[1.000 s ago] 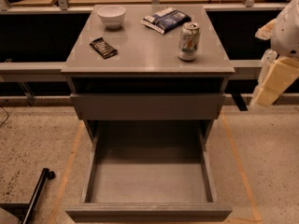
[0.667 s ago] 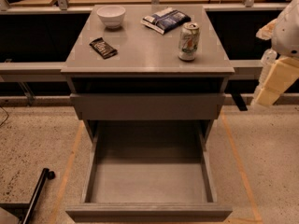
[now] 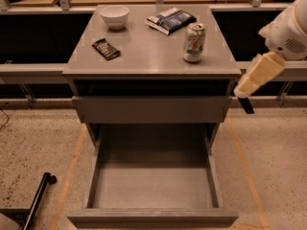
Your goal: Place 7up can into middle drawer
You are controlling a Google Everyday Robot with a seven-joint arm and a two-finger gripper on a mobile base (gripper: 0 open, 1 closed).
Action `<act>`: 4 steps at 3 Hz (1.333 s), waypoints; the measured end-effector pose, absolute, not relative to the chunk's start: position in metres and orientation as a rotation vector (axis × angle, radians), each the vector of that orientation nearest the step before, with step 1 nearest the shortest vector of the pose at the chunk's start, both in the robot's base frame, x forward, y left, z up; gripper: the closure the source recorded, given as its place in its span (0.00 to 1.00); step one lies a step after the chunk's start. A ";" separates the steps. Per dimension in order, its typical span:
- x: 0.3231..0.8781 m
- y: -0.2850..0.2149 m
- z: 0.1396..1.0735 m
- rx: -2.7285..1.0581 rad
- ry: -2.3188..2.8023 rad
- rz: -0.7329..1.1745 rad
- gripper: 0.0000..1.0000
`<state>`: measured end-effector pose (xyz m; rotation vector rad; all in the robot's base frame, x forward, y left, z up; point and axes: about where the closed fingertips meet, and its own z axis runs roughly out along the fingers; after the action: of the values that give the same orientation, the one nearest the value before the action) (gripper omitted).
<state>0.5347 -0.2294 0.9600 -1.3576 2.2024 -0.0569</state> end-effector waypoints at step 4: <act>0.642 -0.231 0.933 -0.961 2.114 0.088 0.00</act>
Offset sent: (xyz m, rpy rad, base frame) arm 0.1379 -0.0222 -0.0284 0.3526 -0.1627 -0.2657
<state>0.6416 -0.2308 0.9334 -0.9608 2.1141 0.0881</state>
